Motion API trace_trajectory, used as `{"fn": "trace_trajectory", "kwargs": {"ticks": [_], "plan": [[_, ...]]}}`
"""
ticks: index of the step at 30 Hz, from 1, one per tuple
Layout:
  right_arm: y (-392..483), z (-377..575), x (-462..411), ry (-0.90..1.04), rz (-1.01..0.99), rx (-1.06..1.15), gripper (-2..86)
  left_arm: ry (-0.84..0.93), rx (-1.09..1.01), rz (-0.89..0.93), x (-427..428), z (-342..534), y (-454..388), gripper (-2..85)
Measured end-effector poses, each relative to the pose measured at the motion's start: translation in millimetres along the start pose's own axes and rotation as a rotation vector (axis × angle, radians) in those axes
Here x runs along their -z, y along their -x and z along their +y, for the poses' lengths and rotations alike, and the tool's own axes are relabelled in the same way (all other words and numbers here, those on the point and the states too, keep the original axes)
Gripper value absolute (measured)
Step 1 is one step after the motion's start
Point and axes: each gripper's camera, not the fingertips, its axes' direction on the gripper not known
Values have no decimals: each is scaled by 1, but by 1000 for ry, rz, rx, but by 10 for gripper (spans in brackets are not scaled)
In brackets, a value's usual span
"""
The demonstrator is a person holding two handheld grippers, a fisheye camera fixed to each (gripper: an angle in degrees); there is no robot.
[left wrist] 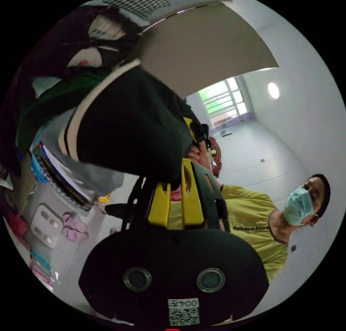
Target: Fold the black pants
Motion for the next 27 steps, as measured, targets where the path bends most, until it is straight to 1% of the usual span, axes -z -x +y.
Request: {"fn": "trace_trajectory", "kwargs": {"ticks": [1,3,4,5,6,8,10,12,15,17,19,22,25,27], "plan": [[-28,-18,-24,-1,23,-32,46,22,24,-3,3,-11,17,68],[-89,-36,-65,7,67,-117,46,118,190,-69,6,-45,104,62],[-141,-41,-89,14,70,-263,46,138,242,-72,4,-50,128,59],[-189,-39,-111,13,65,-400,46,155,352,-56,1,-56,180,55],[-207,-38,-119,11,75,-449,46,141,444,-26,-1,-57,222,52],[-231,-41,-140,-75,-15,-456,46,91,506,37,1,-57,260,49],[-225,-56,-154,-65,0,-458,46,82,486,41,9,-65,270,49],[-212,-73,-168,-33,23,-456,47,128,390,-53,27,-81,261,49],[-188,-96,-193,13,101,-357,47,155,329,-151,44,-91,258,50],[-194,-101,-216,80,178,-362,45,178,351,-146,46,-91,273,47],[-190,-101,-224,52,154,-377,43,138,321,-118,51,-92,280,45],[-140,-117,-243,36,194,-255,41,120,217,-140,64,-106,267,44],[-100,-126,-256,6,198,-240,42,204,172,-138,78,-127,257,45],[-86,-118,-259,-12,242,-231,46,286,145,-114,87,-141,253,47]]}}
